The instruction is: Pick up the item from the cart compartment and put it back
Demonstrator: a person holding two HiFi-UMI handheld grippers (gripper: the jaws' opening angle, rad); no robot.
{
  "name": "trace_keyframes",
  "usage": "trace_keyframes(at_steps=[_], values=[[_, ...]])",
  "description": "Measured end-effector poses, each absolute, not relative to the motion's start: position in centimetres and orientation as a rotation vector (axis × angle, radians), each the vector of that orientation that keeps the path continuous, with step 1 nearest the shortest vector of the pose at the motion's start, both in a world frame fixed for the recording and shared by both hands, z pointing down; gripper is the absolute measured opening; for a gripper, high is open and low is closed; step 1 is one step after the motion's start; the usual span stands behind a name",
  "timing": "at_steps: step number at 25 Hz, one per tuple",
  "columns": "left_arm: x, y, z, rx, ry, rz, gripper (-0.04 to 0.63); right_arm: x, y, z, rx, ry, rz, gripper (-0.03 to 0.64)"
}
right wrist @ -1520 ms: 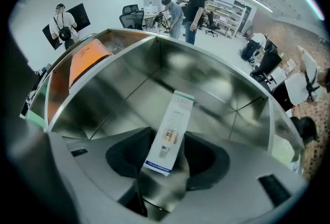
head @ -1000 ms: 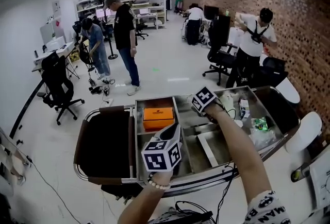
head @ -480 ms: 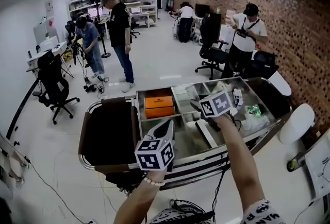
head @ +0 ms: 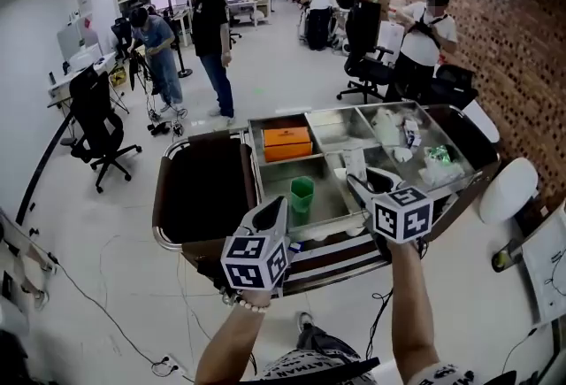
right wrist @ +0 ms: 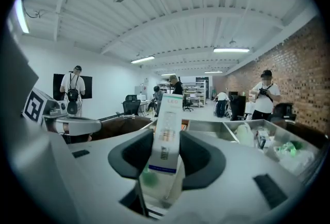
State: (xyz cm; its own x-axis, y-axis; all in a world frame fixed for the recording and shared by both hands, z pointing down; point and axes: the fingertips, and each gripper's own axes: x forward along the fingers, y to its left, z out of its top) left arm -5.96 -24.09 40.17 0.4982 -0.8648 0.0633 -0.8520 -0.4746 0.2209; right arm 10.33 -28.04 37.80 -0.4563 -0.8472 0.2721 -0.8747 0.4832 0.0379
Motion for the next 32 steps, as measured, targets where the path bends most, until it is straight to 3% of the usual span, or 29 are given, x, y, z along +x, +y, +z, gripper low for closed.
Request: trace_keyframes(at_steps=[12,32], values=[[-6.6,-17.6,41.6,2.563,-1.415,-0.018,-0.011,9.4,-15.5,40.8,1.625,-2.488,0.186,0.172],[-5.6,-17.4,41.1,2.545,-1.385,-0.08,-0.002,9.1,-15.3,39.2,1.559,-2.574,0.168,0.17]])
